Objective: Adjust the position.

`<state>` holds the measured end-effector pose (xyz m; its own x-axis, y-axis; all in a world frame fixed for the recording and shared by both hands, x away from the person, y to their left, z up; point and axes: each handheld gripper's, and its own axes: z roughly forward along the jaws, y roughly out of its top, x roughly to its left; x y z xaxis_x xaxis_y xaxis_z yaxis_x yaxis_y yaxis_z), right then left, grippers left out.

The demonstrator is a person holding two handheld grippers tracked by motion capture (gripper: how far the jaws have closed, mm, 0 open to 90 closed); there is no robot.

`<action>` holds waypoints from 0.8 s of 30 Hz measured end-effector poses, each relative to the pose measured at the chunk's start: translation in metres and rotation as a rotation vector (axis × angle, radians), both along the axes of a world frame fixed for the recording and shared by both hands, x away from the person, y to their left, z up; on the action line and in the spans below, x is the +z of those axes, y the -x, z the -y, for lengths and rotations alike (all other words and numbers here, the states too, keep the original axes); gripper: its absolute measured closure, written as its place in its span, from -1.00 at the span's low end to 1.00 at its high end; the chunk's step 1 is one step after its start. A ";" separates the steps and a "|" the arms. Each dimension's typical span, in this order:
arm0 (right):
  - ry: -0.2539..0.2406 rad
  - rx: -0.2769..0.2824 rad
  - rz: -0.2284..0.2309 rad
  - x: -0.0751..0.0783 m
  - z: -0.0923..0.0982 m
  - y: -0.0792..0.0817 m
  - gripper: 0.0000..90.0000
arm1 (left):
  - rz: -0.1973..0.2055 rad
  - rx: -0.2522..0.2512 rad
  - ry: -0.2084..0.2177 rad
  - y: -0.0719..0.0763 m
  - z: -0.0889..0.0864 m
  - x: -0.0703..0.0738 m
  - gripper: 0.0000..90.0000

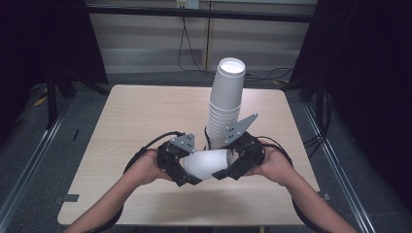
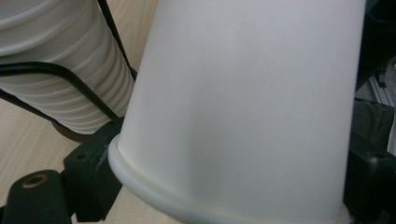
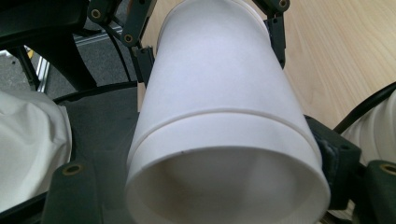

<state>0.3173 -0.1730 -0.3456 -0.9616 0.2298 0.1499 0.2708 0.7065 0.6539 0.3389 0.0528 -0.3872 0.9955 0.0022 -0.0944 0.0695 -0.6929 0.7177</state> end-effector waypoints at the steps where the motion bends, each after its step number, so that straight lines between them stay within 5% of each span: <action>1: -0.001 0.004 0.003 0.000 0.000 0.000 -0.45 | 0.005 -0.001 -0.008 0.000 0.000 0.000 -0.72; 17: 0.032 0.005 0.018 -0.001 -0.003 0.001 -0.54 | 0.033 0.005 -0.090 0.001 0.002 0.010 -0.63; 19: 0.063 -0.005 0.054 -0.001 -0.004 0.002 -0.68 | 0.051 0.013 -0.116 0.003 0.002 0.011 -0.64; 24: 0.105 -0.010 0.048 -0.001 -0.004 0.001 -0.71 | 0.065 0.021 -0.156 0.003 0.004 0.012 -0.64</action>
